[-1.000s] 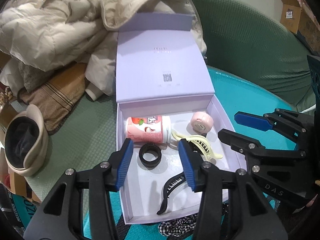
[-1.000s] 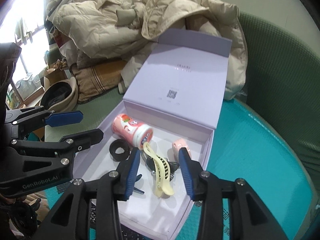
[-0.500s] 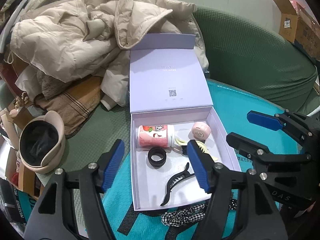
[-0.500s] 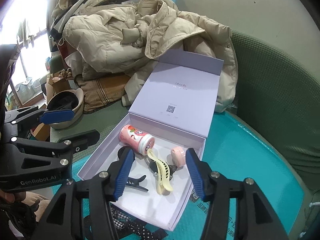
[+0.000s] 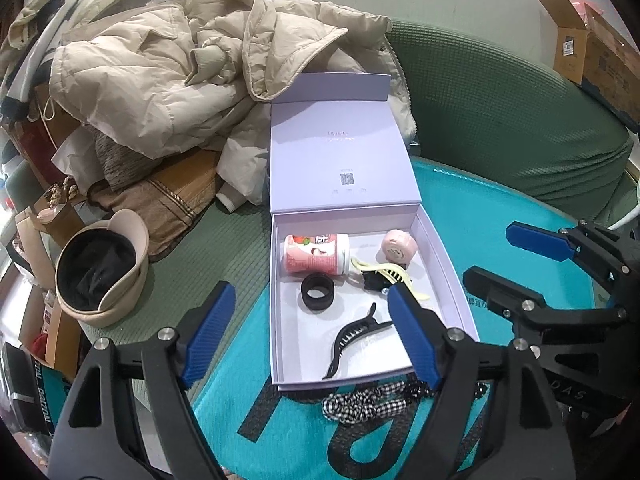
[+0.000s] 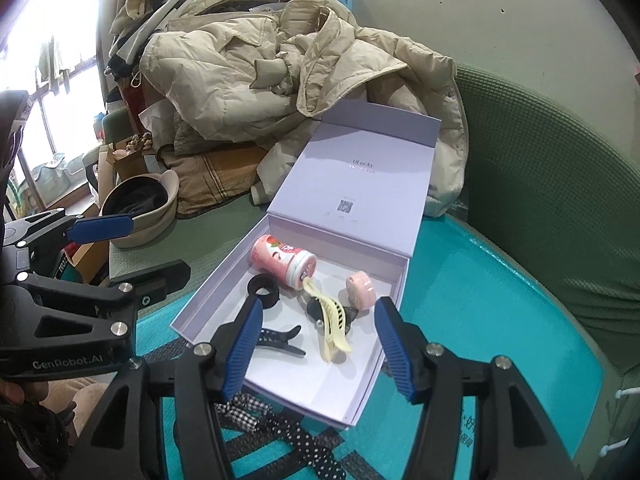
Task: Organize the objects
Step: 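Withdraw both tools from the box toward the remaining scrunchies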
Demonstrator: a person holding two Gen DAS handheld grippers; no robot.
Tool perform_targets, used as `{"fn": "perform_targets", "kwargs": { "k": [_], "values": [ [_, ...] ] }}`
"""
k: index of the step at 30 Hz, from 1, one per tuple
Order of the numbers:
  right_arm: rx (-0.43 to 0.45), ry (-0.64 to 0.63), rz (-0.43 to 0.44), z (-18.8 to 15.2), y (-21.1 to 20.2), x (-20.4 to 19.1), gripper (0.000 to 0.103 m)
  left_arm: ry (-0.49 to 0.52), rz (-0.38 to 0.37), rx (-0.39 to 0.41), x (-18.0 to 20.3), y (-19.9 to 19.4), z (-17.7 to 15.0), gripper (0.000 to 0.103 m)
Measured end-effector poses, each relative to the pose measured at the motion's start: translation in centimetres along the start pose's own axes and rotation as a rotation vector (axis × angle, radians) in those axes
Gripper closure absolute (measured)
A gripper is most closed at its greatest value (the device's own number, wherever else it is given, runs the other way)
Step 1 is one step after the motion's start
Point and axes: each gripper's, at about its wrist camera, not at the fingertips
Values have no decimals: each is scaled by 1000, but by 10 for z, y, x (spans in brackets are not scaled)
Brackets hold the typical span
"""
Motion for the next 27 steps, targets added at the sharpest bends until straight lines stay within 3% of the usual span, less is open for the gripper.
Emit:
{"fn": "perform_targets", "kwargs": {
  "k": [14, 27],
  "values": [
    [-61, 36, 11, -44, -3, 4, 44, 11, -7, -23, 19, -12, -34, 25],
    [-125, 59, 1, -79, 8, 18, 44, 3, -31, -93, 41, 3, -69, 25]
  ]
}}
Point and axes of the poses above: each gripper's, at about its wrist camera, not at the fingertips, and y roughly the way its jaws point, x to its right, z to its top, and after that the axes turned 6 degrees about y, right-handed
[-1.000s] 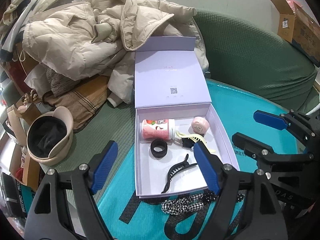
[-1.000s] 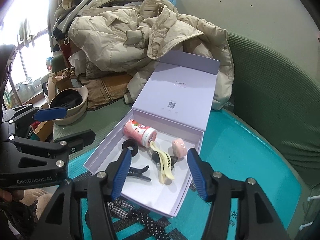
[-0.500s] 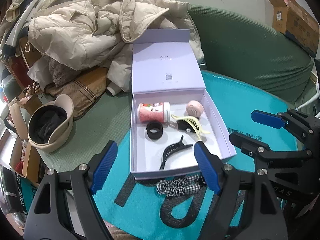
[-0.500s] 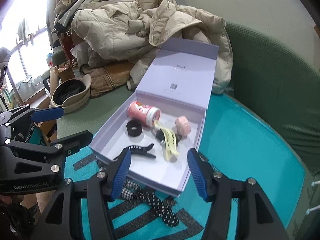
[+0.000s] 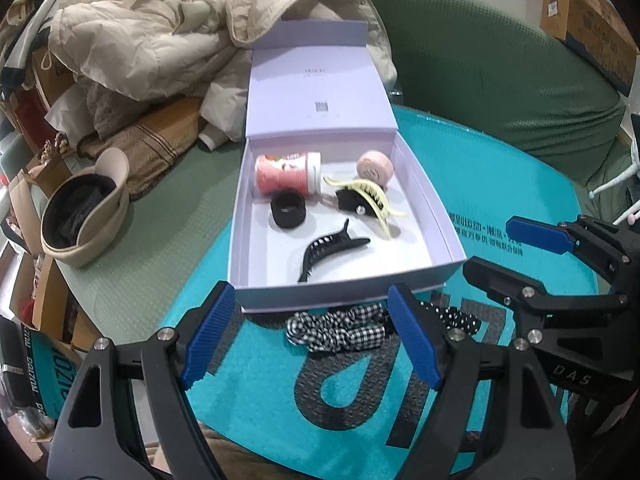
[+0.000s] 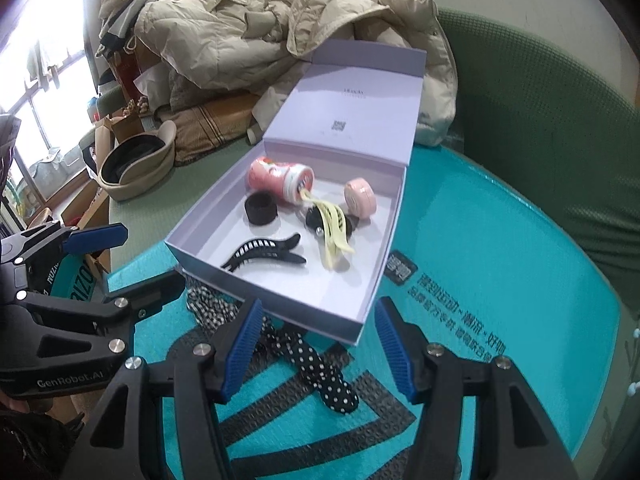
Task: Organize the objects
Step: 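Withdraw both tools from the box toward the remaining scrunchies, then lower both tools onto the gingham and polka-dot scrunchies on the mat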
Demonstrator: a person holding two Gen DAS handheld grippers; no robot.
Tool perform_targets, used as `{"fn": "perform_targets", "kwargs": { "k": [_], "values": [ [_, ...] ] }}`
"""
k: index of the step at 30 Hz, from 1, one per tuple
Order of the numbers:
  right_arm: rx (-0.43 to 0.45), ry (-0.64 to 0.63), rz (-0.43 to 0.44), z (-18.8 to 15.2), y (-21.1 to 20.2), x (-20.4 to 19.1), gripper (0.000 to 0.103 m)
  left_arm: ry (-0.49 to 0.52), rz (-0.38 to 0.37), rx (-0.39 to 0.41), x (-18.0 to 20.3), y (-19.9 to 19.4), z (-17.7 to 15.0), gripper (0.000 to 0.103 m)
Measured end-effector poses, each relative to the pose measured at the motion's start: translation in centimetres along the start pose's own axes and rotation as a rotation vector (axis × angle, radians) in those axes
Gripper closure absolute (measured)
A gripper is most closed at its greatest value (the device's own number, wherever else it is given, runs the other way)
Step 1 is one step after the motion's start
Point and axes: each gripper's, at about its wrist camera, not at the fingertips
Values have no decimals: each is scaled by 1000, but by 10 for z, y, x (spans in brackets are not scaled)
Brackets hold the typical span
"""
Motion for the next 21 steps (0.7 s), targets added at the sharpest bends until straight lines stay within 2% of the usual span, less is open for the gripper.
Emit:
{"fn": "perform_targets", "kwargs": {
  "k": [11, 21],
  "values": [
    [-57, 8, -2, -23, 22, 11, 44, -36, -33, -52, 10, 27, -15, 25],
    [-125, 14, 32, -39, 48, 14, 44, -78, -64, -112, 10, 56, -31, 25]
  ]
}}
Point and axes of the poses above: each gripper's, at about its wrist camera, not at the fingertips, and y roughly the way its jaws point, x to its right, z to its top, and after that the axes turned 6 degrees about y, right-handed
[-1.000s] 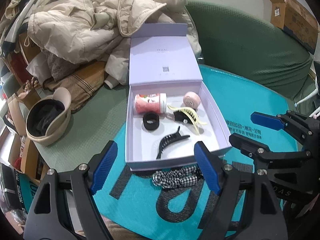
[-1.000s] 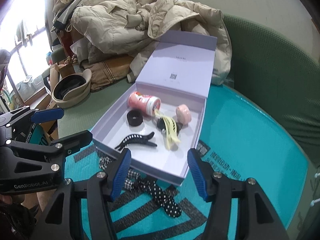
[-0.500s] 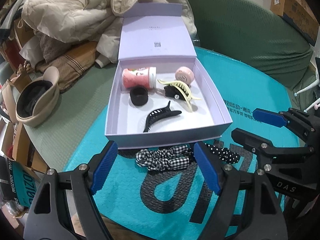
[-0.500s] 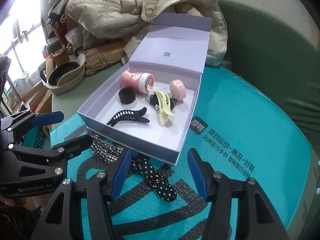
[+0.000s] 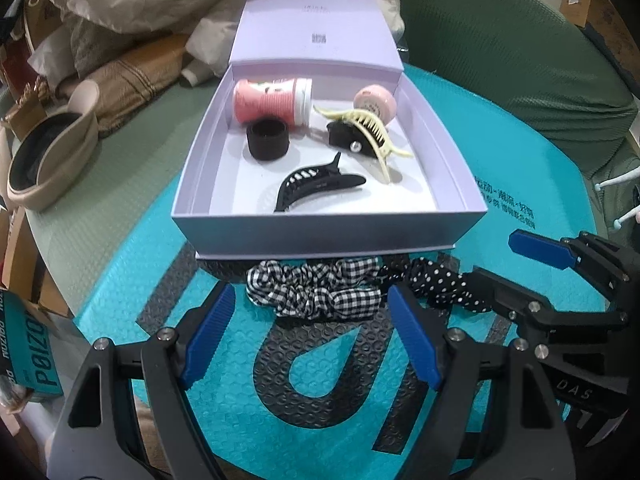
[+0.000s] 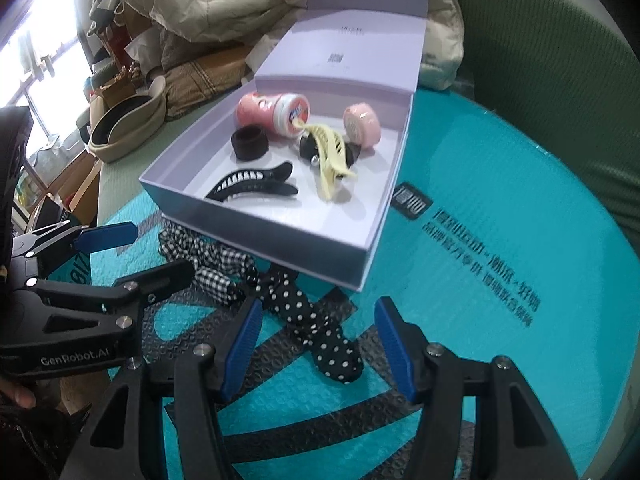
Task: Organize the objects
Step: 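Lower both tools onto the gingham and polka-dot scrunchies on the mat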
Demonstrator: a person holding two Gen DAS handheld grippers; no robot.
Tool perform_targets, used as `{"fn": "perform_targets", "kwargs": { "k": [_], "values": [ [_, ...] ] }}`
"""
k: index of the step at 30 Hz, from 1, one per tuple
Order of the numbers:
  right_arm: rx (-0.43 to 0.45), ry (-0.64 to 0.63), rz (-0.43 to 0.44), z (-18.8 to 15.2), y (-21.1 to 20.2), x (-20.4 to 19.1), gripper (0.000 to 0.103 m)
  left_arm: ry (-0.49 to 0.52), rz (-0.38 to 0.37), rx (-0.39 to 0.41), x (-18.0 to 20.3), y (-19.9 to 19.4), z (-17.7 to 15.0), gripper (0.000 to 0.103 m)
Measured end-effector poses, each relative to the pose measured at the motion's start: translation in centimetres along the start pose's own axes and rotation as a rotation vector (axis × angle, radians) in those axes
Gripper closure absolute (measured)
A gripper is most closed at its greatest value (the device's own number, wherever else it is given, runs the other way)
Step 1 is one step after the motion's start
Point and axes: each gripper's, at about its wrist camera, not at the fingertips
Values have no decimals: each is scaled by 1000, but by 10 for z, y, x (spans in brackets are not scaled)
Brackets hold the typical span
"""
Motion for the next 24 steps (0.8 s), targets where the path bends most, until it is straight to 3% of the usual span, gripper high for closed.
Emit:
{"fn": "perform_targets", "kwargs": {
  "k": [13, 24],
  "values": [
    [-74, 27, 28, -9, 31, 6, 44, -19, -8, -27, -5, 25, -7, 25],
    [-58, 32, 44, -5, 37, 9, 44, -22, -19, -48, -8, 43, -2, 25]
  ]
}}
Point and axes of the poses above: each gripper's, at about its wrist camera, not at the fingertips, and y roughly the way its jaws point, x to its right, z to its top, and after that the axes turned 6 degrees about y, right-handed
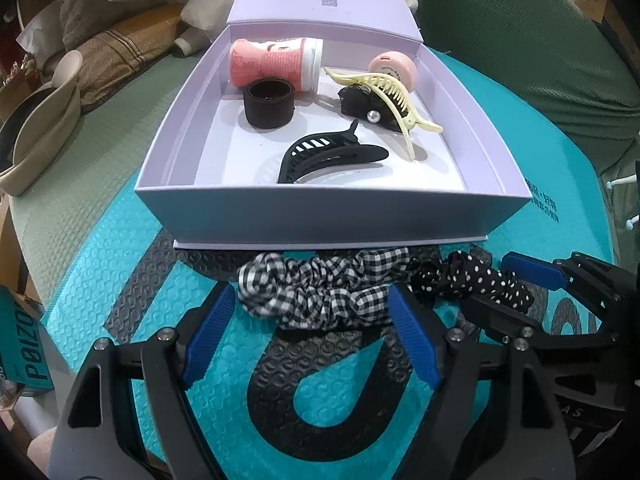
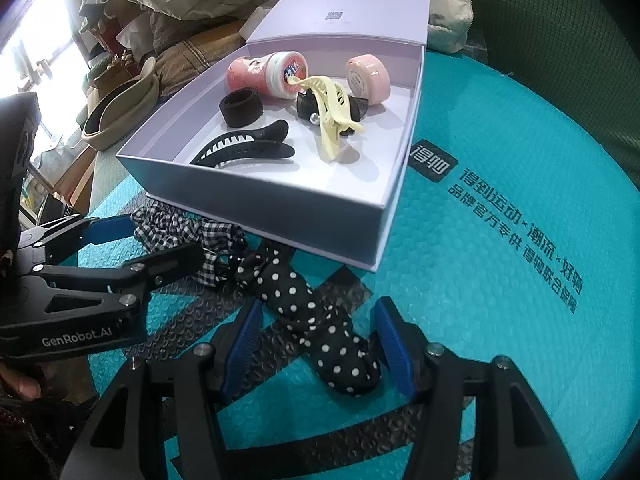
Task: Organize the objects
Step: 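Lower both tools onto the gingham and polka-dot scrunchies on the mat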
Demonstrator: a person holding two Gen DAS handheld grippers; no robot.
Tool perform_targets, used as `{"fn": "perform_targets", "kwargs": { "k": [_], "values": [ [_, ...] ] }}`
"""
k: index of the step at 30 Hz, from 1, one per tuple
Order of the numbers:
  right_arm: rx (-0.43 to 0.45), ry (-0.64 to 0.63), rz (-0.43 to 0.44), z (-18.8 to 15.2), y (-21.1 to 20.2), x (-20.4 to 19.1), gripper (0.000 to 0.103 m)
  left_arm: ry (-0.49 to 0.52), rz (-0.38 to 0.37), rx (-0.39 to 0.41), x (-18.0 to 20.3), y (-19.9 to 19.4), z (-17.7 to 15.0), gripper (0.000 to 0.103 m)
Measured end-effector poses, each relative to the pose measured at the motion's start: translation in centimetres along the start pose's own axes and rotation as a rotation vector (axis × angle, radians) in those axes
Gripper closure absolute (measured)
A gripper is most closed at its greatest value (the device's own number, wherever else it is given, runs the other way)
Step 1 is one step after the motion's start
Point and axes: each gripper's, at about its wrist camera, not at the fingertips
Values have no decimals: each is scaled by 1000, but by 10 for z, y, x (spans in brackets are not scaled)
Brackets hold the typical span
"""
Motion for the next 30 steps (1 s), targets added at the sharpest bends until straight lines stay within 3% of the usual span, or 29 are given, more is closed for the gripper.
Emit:
{"fn": "perform_targets", "kwargs": {
  "k": [8, 10, 14, 21, 30],
  "values": [
    [2, 9, 2, 1, 0, 1, 44, -11, -23, 11, -1, 6, 3, 25],
    [1, 6, -5, 0, 0, 1, 52, -24, -43, 14, -3, 6, 2, 29],
    [-12, 20, 10, -1, -1, 1, 54, -18, -46, 22, 0, 3, 0, 41],
    [-29, 27, 26, -5, -3, -2, 75, -1, -38, 20, 3, -6, -6, 52],
    [-43, 5, 27, -18, -7, -13, 78, 45, -63, -34, 15, -13, -28, 66]
  ]
}}
Point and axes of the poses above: each gripper's, at about its wrist camera, not at the fingertips, and y roughly the way its jaws point, x to its right, z to its top, and after that the axes turned 6 degrees about y, right-handed
